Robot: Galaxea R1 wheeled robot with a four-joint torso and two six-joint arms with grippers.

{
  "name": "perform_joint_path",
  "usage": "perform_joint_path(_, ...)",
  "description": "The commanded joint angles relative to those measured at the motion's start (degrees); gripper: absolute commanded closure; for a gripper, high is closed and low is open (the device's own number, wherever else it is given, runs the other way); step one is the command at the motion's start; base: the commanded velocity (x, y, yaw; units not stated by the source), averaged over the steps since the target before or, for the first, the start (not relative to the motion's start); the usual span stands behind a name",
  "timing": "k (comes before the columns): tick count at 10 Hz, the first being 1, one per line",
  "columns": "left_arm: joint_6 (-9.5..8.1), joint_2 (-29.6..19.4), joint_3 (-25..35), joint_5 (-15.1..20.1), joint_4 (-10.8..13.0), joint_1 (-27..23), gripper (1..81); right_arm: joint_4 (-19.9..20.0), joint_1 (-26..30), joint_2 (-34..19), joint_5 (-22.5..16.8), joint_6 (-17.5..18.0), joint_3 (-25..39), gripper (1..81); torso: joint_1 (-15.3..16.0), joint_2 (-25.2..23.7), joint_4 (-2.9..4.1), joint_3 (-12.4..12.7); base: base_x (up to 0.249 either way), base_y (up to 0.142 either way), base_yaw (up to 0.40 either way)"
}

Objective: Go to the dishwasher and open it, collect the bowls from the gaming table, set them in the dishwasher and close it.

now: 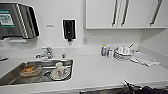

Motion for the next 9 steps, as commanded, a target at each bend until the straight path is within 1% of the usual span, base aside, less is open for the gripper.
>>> perform_joint_path(1, 0.52, -2.1, 1.2, 1.5, -0.5, -5.6, 1.0, 1.1, 7.2, -0.5, -1.3, 0.4, -0.4, 1.0, 0.0, 0.0, 0.00, 0.0, 0.000, 0.000, 0.000)
perform_joint_path(4, 0.79, -2.3, 1.2, 1.4, -0.3, -4.6, 1.0, 0.9, 7.1, 2.9, -1.2, 1.3, -3.1, 1.0, 0.0, 0.0, 0.00, 0.0, 0.000, 0.000, 0.000)
perform_joint_path(6, 0.88, -2.4, 1.1, 1.3, -0.2, -3.9, 1.0, 0.8, 6.8, 6.4, -1.1, 1.9, -4.9, 1.0, 0.0, 0.0, 0.00, 0.0, 0.000, 0.000, 0.000)
perform_joint_path(7, 0.96, -2.4, 1.1, 1.2, -0.2, -3.7, 1.0, 0.5, 6.0, 6.9, -1.2, 1.9, -5.3, 1.0, 0.0, 0.0, 0.00, 0.0, 0.000, 0.000, 0.000)
perform_joint_path(9, 0.97, -2.2, 1.1, 1.2, -0.2, -3.6, 1.0, -1.3, 3.0, 5.4, -1.1, 1.8, -5.5, 1.0, 0.0, 0.0, 0.00, 0.0, 0.000, 0.000, 0.000)
